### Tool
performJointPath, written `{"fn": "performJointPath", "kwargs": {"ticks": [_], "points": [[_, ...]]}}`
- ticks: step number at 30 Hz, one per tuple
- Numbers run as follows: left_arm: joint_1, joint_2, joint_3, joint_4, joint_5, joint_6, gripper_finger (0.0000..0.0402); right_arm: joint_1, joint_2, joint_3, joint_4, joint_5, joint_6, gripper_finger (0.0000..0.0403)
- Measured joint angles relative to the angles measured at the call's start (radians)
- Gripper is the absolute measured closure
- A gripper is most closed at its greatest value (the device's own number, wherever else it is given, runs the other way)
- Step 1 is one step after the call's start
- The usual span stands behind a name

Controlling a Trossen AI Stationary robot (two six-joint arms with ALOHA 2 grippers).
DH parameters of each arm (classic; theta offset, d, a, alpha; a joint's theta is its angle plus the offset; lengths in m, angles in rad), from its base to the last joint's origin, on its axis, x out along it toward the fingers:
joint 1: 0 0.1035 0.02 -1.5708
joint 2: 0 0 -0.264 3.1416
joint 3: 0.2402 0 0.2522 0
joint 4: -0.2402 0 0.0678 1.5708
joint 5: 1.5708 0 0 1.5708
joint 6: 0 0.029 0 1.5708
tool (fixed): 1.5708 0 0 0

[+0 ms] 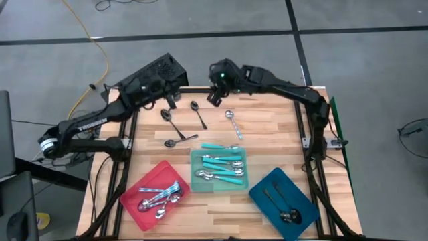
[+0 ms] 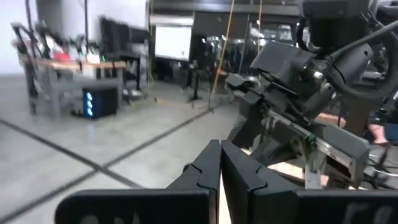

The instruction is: Sort silverware by color (type)

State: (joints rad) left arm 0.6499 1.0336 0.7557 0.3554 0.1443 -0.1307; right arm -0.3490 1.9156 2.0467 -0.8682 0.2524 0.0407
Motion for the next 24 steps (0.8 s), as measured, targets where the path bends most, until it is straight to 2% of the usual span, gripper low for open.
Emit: {"fn": "performJointPath", "kwargs": {"ticks": [4, 6, 10, 13, 15, 19, 22, 24], "points": [[0.123, 0.063, 0.101, -0.129, 0.154, 0.015, 0.0401, -0.054, 0.022, -0.024, -0.01, -0.041, 0.008, 0.0239], [0.154, 0.087, 0.175, -0.234, 0.194, 0.031, 0.0401, -0.067, 0.05, -0.026, 0.031, -0.099, 0.023, 0.0239], [0.177, 0.097, 0.325, -0.485, 0.192, 0.047, 0.0396, -0.059, 0.102, -0.025, 0.147, -0.306, 0.109, 0.0239], [0.176, 0.096, 0.438, -0.718, 0.173, 0.137, 0.0375, -0.028, 0.16, -0.023, 0.209, -0.383, 0.126, 0.0234], [0.166, 0.096, 0.49, -0.843, 0.145, 0.173, 0.0354, -0.006, 0.199, -0.027, 0.199, -0.365, 0.105, 0.0223], [0.144, 0.096, 0.512, -0.954, 0.043, 0.143, 0.0306, 0.032, 0.272, -0.026, 0.213, -0.298, 0.112, 0.0185], [0.143, 0.097, 0.492, -0.982, -0.029, 0.067, 0.0276, 0.038, 0.326, -0.024, 0.232, -0.24, 0.155, 0.0152], [0.145, 0.097, 0.46, -0.975, -0.037, 0.011, 0.0261, 0.031, 0.361, -0.026, 0.225, -0.226, 0.213, 0.014]]}}
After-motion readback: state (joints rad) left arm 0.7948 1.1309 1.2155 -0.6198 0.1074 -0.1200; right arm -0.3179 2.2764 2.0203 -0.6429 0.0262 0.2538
